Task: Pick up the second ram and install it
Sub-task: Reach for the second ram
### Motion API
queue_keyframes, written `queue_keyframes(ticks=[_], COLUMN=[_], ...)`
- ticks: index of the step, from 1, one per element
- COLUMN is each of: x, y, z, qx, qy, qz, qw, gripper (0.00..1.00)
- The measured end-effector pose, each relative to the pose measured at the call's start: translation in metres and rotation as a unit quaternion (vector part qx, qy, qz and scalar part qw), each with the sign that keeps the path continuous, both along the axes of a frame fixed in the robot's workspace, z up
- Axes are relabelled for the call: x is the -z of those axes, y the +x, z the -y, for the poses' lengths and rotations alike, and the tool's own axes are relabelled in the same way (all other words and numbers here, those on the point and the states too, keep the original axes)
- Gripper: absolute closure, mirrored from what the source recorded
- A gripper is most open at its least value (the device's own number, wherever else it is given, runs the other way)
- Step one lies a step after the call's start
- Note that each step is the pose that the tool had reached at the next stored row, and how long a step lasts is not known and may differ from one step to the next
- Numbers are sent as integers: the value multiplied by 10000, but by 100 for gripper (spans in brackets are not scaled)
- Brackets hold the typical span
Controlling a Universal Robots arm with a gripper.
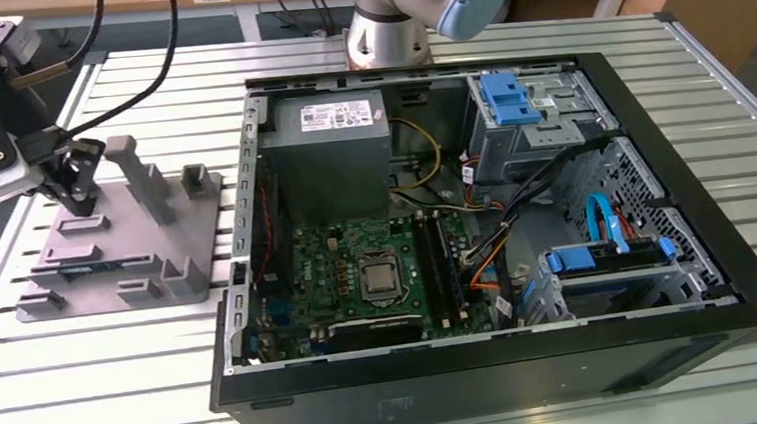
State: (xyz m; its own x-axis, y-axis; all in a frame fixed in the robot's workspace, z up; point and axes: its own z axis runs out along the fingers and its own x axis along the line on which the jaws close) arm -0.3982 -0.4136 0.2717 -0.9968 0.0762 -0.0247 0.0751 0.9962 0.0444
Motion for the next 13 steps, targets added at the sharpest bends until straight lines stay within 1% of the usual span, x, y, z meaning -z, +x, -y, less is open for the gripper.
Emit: queue_keyframes(ticks=[13], x=[223], y=[-22], z=[2], qx=[0], qy=[0], qz=[-1], qw=[10000], gripper=[90])
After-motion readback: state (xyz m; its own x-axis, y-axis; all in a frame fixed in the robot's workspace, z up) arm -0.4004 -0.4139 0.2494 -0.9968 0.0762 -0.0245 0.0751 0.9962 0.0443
